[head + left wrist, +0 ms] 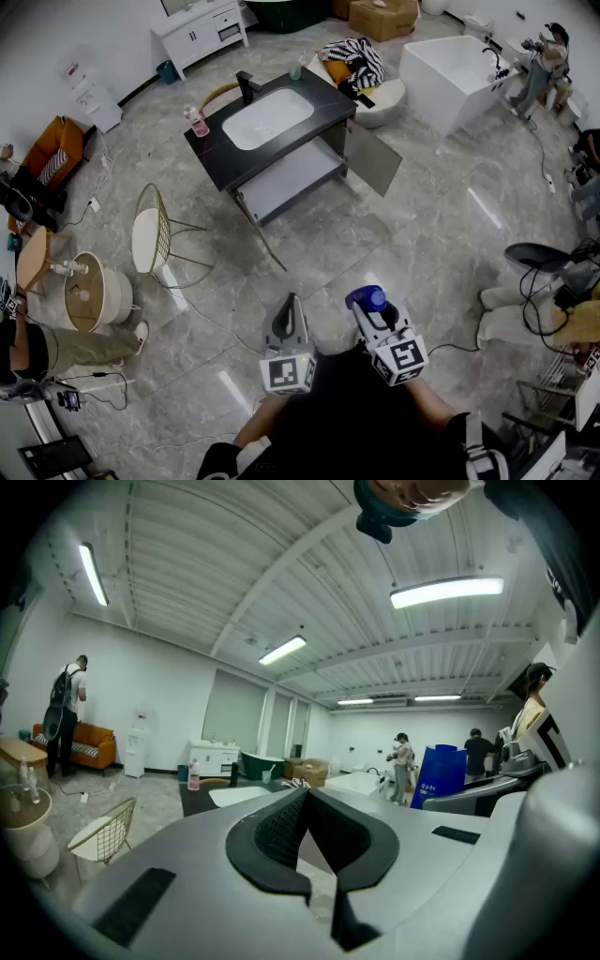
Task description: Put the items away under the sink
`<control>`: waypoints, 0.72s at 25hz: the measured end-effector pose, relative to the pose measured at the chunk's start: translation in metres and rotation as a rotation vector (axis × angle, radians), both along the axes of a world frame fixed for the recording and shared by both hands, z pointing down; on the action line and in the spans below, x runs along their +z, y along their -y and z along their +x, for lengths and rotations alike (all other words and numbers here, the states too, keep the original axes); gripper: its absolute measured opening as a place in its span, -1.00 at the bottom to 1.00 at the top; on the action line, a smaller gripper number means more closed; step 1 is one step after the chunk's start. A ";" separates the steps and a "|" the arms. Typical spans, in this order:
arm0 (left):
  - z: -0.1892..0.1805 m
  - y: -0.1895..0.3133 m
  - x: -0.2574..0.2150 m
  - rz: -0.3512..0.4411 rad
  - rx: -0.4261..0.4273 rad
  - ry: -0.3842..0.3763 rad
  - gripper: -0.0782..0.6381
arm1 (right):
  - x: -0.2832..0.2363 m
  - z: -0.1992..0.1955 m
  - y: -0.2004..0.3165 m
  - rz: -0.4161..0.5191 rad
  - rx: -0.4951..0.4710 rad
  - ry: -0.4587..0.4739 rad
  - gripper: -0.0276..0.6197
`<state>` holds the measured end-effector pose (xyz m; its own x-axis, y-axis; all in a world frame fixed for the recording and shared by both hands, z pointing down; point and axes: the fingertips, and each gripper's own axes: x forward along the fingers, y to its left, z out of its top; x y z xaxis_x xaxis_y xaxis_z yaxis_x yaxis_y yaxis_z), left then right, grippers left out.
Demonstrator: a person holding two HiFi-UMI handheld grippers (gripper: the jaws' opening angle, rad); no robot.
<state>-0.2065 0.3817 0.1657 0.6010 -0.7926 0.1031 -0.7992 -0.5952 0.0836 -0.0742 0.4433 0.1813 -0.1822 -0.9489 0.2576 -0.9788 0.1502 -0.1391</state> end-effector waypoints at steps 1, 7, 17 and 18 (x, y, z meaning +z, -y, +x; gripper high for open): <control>-0.001 0.000 0.001 -0.002 0.001 0.001 -0.74 | 0.001 -0.001 0.000 0.004 -0.001 0.002 -0.41; -0.006 0.004 0.003 -0.009 0.010 0.003 -0.74 | 0.003 -0.009 0.002 0.012 0.012 0.011 -0.41; -0.027 0.021 0.007 -0.017 0.034 0.003 -0.74 | 0.006 -0.027 0.018 0.010 0.060 0.036 -0.41; -0.029 0.023 0.008 -0.018 0.040 0.001 -0.74 | 0.008 -0.029 0.019 0.011 0.065 0.033 -0.41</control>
<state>-0.2353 0.3588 0.1739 0.6321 -0.7659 0.1177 -0.7749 -0.6251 0.0934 -0.1035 0.4239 0.1889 -0.1286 -0.9617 0.2421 -0.9814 0.0883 -0.1705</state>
